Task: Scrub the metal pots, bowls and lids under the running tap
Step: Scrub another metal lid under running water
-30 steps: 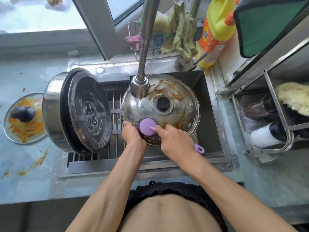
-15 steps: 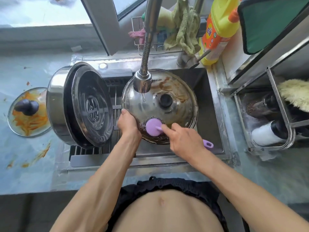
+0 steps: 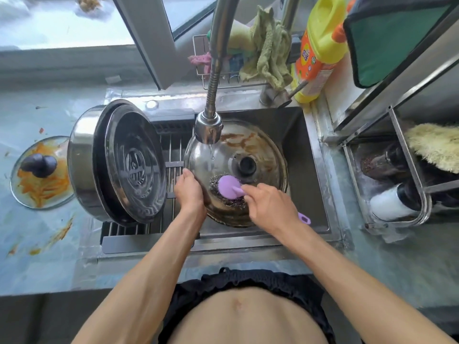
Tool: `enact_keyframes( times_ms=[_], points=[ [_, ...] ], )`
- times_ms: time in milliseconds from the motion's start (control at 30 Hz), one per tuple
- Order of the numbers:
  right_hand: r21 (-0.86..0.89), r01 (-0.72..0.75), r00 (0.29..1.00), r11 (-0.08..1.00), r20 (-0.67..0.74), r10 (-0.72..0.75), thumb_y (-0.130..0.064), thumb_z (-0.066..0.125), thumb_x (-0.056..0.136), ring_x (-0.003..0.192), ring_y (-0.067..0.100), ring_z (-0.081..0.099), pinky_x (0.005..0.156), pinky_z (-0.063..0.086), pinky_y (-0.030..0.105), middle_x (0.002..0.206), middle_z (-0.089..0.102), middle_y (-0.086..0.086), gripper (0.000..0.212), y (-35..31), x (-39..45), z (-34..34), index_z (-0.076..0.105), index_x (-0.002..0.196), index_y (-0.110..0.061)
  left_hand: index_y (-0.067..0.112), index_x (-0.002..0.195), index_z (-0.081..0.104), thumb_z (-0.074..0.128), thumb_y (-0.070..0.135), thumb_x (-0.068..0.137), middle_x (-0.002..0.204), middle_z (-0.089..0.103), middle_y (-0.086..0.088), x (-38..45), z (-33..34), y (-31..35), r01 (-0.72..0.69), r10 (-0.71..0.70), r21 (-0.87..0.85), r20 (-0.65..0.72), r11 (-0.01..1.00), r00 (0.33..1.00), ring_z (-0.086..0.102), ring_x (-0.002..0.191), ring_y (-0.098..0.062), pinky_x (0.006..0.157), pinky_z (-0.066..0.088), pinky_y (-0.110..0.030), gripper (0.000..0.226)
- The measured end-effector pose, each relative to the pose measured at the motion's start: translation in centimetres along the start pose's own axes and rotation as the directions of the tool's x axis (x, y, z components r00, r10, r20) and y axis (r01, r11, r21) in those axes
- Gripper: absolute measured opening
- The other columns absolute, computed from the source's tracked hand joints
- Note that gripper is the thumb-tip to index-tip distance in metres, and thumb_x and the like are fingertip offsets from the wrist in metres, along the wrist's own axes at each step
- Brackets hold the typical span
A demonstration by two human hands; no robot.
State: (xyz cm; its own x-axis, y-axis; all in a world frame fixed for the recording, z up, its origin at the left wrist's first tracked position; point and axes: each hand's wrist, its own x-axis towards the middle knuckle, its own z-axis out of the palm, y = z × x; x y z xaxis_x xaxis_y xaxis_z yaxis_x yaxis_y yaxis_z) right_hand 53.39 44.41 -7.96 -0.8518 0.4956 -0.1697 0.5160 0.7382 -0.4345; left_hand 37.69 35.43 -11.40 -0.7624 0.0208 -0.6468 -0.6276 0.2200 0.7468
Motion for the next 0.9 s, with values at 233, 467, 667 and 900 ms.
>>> enact_keyframes(
  times_ms=[233, 467, 667, 900],
  points=[
    [0.462, -0.493, 0.812, 0.737, -0.061, 0.581, -0.047, 0.063, 0.088, 0.088, 0.030, 0.061, 0.067, 0.038, 0.030, 0.090, 0.063, 0.005, 0.036, 0.4, 3.8, -0.1, 0.060, 0.099, -0.013, 0.017, 0.080, 0.063, 0.042, 0.033, 0.108, 0.091, 0.068, -0.001, -0.9, 0.0, -2.2, 0.043, -0.042, -0.037, 0.034, 0.998, 0.999, 0.062, 0.087, -0.017, 0.081, 0.052, -0.031, 0.039],
    [0.439, -0.486, 0.844, 0.756, 0.009, 0.537, -0.052, 0.067, 0.086, 0.123, 0.028, 0.055, 0.095, 0.043, 0.034, 0.129, 0.062, 0.002, 0.064, 1.3, 6.5, 0.2, 0.044, 0.145, -0.041, 0.012, 0.091, 0.065, 0.041, 0.025, 0.111, 0.112, 0.073, -0.015, -1.5, 0.1, -3.8, 0.166, -0.140, -0.178, 0.148, 0.970, 0.979, 0.068, 0.101, -0.024, 0.103, 0.053, -0.043, 0.033],
    [0.405, -0.454, 0.878, 0.794, 0.052, 0.475, -0.035, 0.072, 0.085, 0.102, 0.024, 0.062, 0.075, 0.039, 0.026, 0.097, 0.064, 0.000, 0.063, 1.9, 6.9, -1.4, 0.049, 0.144, -0.037, 0.008, 0.113, 0.064, 0.049, 0.016, 0.106, 0.096, 0.073, -0.003, -0.7, -3.0, -2.4, 0.078, -0.132, 0.142, 0.431, 0.987, 0.892, 0.069, 0.082, -0.014, 0.071, 0.057, -0.035, 0.018],
    [0.452, -0.332, 0.933, 0.828, 0.028, 0.359, -0.024, 0.074, 0.076, 0.109, 0.014, 0.061, 0.080, 0.039, 0.021, 0.123, 0.067, -0.009, 0.057, 2.4, 6.5, -1.9, 0.061, 0.131, -0.031, 0.008, 0.109, 0.069, 0.054, 0.026, 0.104, 0.092, 0.073, -0.008, 3.7, 0.1, 4.2, -0.149, -0.029, 0.374, 0.430, 0.916, 0.902, 0.065, 0.072, -0.016, 0.062, 0.056, -0.031, 0.024]
  ],
)
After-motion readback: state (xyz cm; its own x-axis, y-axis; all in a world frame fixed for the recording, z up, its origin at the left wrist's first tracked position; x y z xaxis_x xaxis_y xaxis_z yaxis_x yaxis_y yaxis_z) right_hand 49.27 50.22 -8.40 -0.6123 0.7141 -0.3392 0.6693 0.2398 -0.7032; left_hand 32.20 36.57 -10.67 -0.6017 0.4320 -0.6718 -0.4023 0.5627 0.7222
